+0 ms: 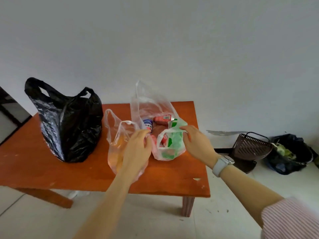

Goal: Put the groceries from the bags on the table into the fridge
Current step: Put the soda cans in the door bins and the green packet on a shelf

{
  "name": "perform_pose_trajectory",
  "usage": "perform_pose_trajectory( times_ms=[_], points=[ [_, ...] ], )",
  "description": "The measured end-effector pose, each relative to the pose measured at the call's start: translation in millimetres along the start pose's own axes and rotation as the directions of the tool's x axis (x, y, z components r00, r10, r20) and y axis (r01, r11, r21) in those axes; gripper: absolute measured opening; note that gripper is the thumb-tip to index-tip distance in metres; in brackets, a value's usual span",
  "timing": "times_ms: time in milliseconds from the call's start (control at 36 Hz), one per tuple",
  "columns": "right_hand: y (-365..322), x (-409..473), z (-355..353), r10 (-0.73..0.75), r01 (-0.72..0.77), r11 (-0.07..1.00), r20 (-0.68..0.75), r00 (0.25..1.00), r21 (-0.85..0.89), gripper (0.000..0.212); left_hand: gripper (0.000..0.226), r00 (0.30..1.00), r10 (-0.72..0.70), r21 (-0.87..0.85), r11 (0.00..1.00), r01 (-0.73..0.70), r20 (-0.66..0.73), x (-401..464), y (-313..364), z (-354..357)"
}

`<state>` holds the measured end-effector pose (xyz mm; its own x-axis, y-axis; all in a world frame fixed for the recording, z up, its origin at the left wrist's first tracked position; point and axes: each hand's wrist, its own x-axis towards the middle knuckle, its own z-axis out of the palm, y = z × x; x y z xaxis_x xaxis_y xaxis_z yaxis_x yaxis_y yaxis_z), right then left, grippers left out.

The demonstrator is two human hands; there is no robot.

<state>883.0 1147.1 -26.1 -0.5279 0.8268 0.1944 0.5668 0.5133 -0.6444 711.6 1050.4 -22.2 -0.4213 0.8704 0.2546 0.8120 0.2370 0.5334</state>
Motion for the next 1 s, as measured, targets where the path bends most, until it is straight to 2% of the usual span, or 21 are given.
perform_pose_trajectory(
  times_ms=[83,139,194,250,306,361,472,528,583,639,667,750,806,833,861,889,917,972,1000],
  points=[
    [1,45,15,-0.142,0.15,0.988,0.157,0.977,-0.043,0.035,0.028,1.0,-0.008,0.032,0.999,0.008,-0.004,24,-7,10],
    [8,68,28,-0.224,0.268,0.958,0.316,0.922,-0.103,0.034,0.028,1.0,-0.026,0.039,0.999,0.025,0.006,35,-15,18],
    [21,82,38,-0.145,0.255,0.948,0.457,0.878,-0.189,0.035,0.028,0.999,-0.031,0.039,0.999,0.029,0.035,47,-21,28],
    [41,89,44,0.041,0.129,0.951,0.529,0.848,-0.281,0.046,0.03,0.997,-0.013,0.038,0.999,0.011,0.072,60,-27,39],
    [67,89,47,0.182,0.036,0.93,0.541,0.821,-0.367,0.055,0.031,0.994,0.018,0.026,0.999,-0.021,0.103,75,-30,50],
    [87,85,46,0.234,0.03,0.903,0.55,0.802,-0.429,0.057,0.031,0.987,0.066,0.013,0.998,-0.069,0.148,90,-32,62],
    [105,79,45,0.31,-0.016,0.878,0.542,0.781,-0.479,0.038,0.033,0.937,0.161,0.027,0.984,-0.178,0.309,116,-36,90],
    [103,86,49,0.32,-0.074,0.88,0.47,0.822,-0.47,0.034,0.032,0.912,0.164,0.055,0.979,-0.199,0.376,124,-45,102],
    [96,99,56,0.261,-0.126,0.916,0.328,0.908,-0.38,0.033,0.031,0.891,0.13,0.087,0.979,-0.186,0.434,129,-59,111],
    [83,112,67,0.187,-0.124,0.958,0.234,0.954,-0.259,0.038,0.034,0.844,0.076,0.189,0.96,-0.205,0.531,134,-76,118],
    [75,118,72,0.161,-0.109,0.969,0.234,0.959,-0.222,0.041,0.041,0.806,0.038,0.247,0.942,-0.225,0.591,136,-84,120],
    [56,132,90,0.058,0.015,0.982,0.38,0.923,-0.186,0.038,0.065,0.667,-0.078,0.334,0.905,-0.265,0.741,137,-104,123],
    [51,139,97,-0.007,0.102,0.97,0.397,0.918,-0.219,0.032,0.064,0.643,-0.061,0.327,0.895,-0.303,0.763,132,-107,120],
    [49,142,98,-0.035,0.119,0.968,0.348,0.937,-0.223,0.032,0.059,0.662,-0.006,0.295,0.898,-0.326,0.75,128,-104,116],
    [47,146,96,-0.071,0.13,0.969,0.264,0.962,-0.212,0.032,0.052,0.709,0.094,0.237,0.905,-0.354,0.699,124,-101,111],
    [46,151,94,-0.106,0.142,0.968,0.175,0.979,-0.208,0.031,0.042,0.776,0.227,0.177,0.901,-0.397,0.588,123,-95,103],
    [44,156,91,-0.14,0.157,0.964,0.094,0.986,-0.216,0.029,0.031,0.83,0.367,0.131,0.881,-0.455,0.421,123,-90,95],
    [47,167,89,-0.175,0.171,0.95,0.006,0.984,-0.262,0.028,0.02,0.825,0.561,0.14,0.813,-0.565,0.066,128,-81,82],
    [50,172,89,-0.179,0.169,0.942,-0.009,0.984,-0.288,0.032,0.023,0.812,0.582,0.174,0.803,-0.569,-0.03,133,-77,77]
  ],
)
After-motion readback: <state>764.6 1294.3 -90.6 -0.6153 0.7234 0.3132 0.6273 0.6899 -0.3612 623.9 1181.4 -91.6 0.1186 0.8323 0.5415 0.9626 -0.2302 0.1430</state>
